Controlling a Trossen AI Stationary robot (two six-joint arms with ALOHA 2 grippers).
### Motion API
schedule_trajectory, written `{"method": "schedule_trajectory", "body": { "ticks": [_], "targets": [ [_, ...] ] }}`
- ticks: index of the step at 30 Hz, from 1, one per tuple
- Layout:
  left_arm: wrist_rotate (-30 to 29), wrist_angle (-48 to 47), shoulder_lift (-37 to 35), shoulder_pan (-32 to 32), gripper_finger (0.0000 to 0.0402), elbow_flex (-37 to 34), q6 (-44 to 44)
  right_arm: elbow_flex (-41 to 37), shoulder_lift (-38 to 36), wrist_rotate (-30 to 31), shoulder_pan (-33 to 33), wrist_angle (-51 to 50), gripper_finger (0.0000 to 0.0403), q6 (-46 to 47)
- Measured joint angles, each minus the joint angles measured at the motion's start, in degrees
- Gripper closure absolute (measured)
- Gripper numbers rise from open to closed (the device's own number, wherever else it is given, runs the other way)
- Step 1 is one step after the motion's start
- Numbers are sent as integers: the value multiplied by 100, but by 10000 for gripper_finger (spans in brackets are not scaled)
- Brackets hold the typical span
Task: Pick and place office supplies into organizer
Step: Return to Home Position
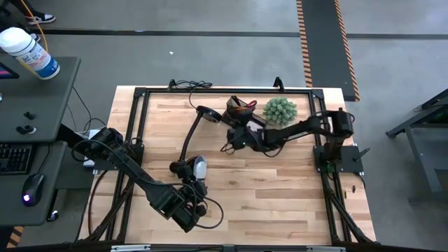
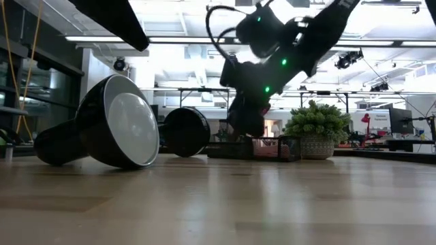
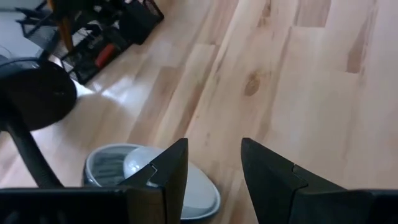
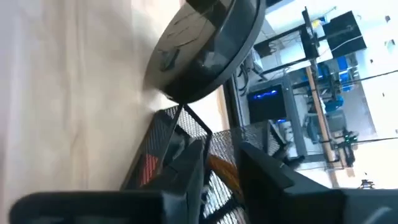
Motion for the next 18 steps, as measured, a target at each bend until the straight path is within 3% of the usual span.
{"method": "schedule_trajectory", "body": {
  "ticks": [6, 10, 13, 18],
  "targets": [
    [-207, -17, -1, 4, 263, -239, 89, 0, -624, 26, 300, -1247, 393, 569],
    [-414, -13, -1, 7, 263, -284, 169, -2, -1088, -86, 402, -2244, 391, 1494],
    [-449, 42, -90, 25, 265, -286, 519, -4, -1359, -524, 506, -2798, 400, 2093],
    [-660, 217, -327, 296, 294, -284, 859, -4, -1541, -740, 832, -3093, 402, 2555]
  ]
}}
